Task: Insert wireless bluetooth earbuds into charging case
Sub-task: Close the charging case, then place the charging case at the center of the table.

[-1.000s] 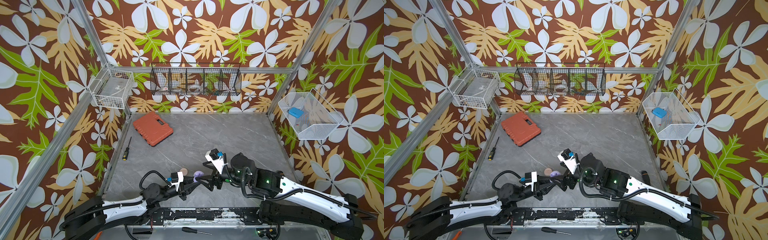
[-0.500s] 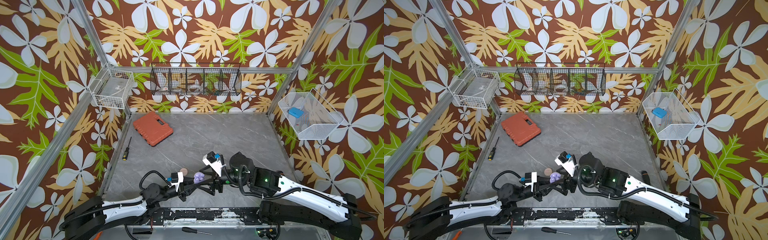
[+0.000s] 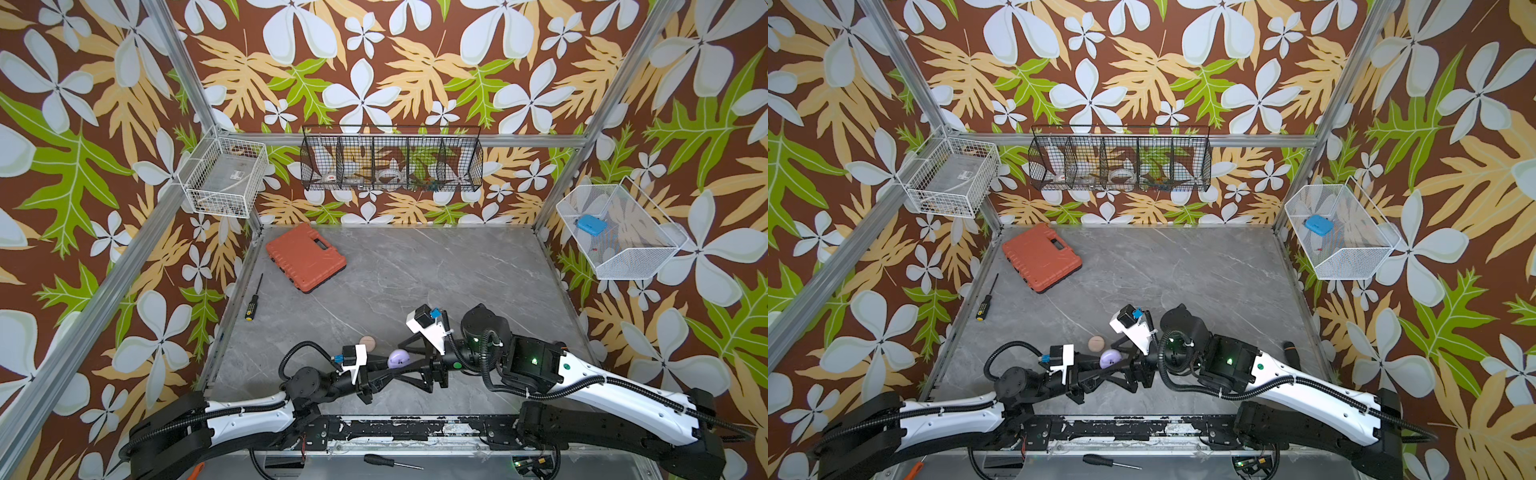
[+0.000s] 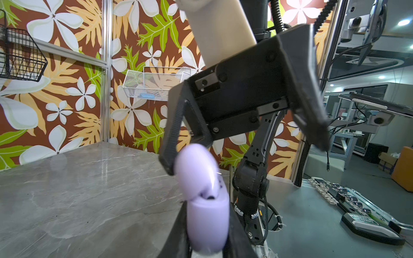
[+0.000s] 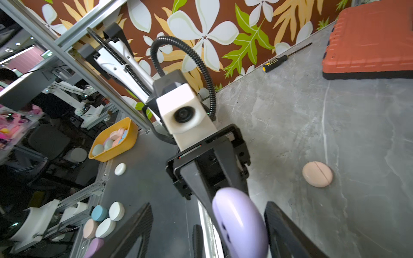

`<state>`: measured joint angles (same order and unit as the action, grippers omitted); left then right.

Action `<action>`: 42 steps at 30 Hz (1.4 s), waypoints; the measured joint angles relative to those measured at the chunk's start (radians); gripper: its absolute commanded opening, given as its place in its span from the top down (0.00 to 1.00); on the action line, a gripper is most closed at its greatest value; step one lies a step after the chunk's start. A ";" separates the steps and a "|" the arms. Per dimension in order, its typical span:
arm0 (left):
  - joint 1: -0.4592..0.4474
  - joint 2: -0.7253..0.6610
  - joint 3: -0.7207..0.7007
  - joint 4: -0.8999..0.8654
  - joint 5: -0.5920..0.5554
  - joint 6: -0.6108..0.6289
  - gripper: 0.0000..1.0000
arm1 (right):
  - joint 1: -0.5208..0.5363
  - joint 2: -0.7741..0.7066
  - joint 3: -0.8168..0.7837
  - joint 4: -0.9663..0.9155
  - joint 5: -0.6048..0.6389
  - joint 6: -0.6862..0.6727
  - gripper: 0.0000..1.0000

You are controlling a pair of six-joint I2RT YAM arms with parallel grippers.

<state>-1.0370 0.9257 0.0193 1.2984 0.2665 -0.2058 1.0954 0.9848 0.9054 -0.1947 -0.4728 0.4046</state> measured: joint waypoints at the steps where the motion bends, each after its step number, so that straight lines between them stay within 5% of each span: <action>1: 0.000 0.000 0.000 0.000 0.000 -0.001 1.00 | 0.000 -0.002 0.000 0.001 -0.006 0.000 0.24; 25: 0.000 -0.016 0.016 -0.003 -0.069 -0.139 1.00 | -0.144 -0.181 -0.027 -0.018 0.152 0.000 0.25; 30: 0.000 -0.021 0.106 -0.155 -0.130 -0.185 1.00 | -0.156 -0.235 -0.029 -0.040 0.365 0.007 0.22; 35: 0.000 0.017 0.245 -0.405 -0.228 -0.209 1.00 | -0.174 -0.283 -0.058 -0.095 0.626 0.039 0.00; 42: 0.000 0.135 0.321 -0.577 -0.336 -0.290 1.00 | -0.201 -0.289 -0.083 -0.202 0.893 0.095 0.01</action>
<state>-1.0370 1.0603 0.3405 0.7216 -0.0696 -0.4957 0.8940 0.6956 0.8227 -0.3965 0.4206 0.4992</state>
